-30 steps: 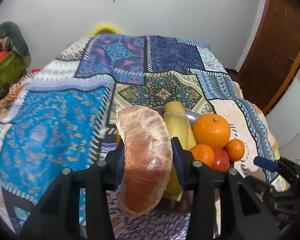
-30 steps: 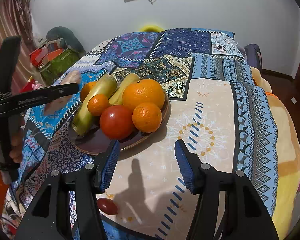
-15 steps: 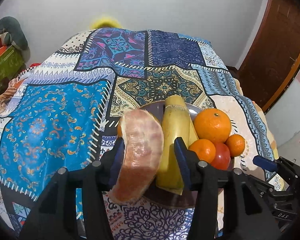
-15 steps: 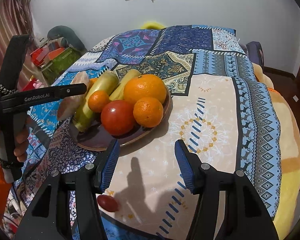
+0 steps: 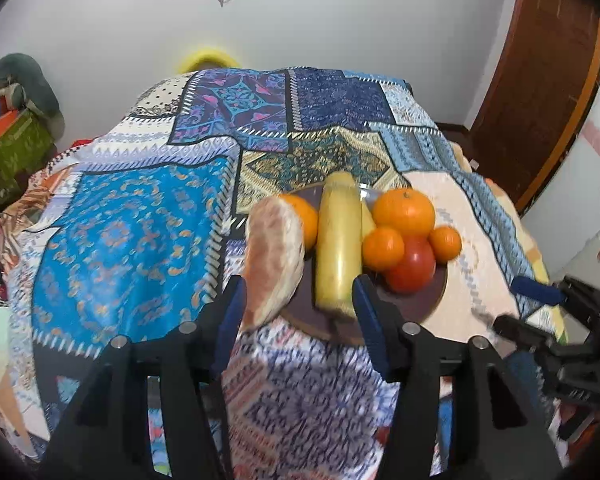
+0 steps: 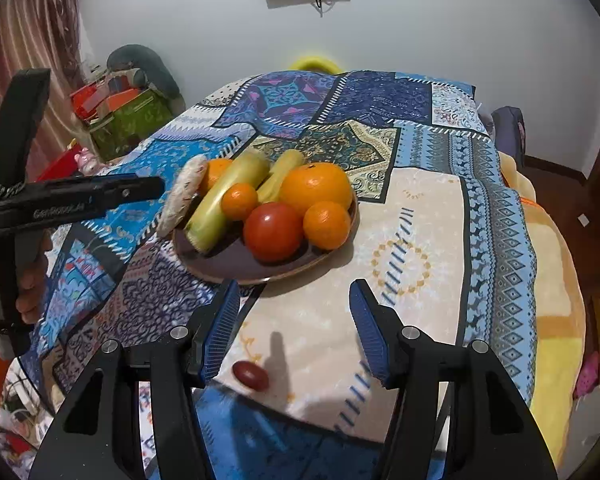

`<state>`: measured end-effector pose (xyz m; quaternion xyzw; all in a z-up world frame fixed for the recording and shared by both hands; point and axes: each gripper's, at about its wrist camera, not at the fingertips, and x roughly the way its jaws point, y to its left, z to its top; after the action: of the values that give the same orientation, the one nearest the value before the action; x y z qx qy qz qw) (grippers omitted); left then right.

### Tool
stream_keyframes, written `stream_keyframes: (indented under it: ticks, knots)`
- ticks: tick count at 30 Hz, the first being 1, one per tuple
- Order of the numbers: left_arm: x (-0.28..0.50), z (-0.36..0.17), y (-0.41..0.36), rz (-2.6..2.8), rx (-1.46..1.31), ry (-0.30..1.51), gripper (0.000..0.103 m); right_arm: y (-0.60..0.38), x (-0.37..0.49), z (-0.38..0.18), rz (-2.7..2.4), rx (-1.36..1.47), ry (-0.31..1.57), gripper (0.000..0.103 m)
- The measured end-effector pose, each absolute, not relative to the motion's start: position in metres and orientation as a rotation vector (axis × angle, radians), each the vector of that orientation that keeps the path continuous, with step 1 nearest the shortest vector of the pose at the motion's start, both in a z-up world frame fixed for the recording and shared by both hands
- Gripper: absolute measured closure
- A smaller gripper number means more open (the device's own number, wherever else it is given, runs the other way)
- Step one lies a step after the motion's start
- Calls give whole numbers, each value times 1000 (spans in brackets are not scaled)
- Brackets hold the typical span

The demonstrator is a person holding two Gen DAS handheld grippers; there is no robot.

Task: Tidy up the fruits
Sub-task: 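Move the right tool to a red date on the cloth and grasp it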

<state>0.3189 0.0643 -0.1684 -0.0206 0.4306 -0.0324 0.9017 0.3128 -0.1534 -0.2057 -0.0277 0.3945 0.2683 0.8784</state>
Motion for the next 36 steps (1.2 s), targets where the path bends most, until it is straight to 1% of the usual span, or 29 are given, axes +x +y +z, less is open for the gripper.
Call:
stream_keyframes:
  ticks: [7,12,15,23,25,27,31,32,34,36]
  knots:
    - [298,-184,76,-69,-72,942,48,-147,295,-206,568,-100,833,50]
    - [287,-201,70,-74,-31,977,48,-144,289,-218,577,-110,875,50]
    - [281,-209,69,-101,-62,999,48,-142,286,-224,582,-120,894,50]
    - [254,-229,46,-148,-34,1040,48,-137,279,-246,610,-139,962,50]
    - [251,-231,42,-157,-36,1045,48,-134,279,-251,619,-144,973,52]
    - [247,-232,38,-168,-51,1048,48,-132,281,-256,621,-139,986,61]
    - [243,-231,34,-186,-69,1044,48,-129,283,-261,610,-147,976,69]
    - [243,-230,32,-191,-74,1044,48,-128,284,-261,608,-150,970,74]
    - [242,-230,29,-202,-82,1047,48,-126,284,-260,605,-154,963,79]
    - [241,-232,23,-219,-80,1057,48,-126,284,-259,606,-151,961,79]
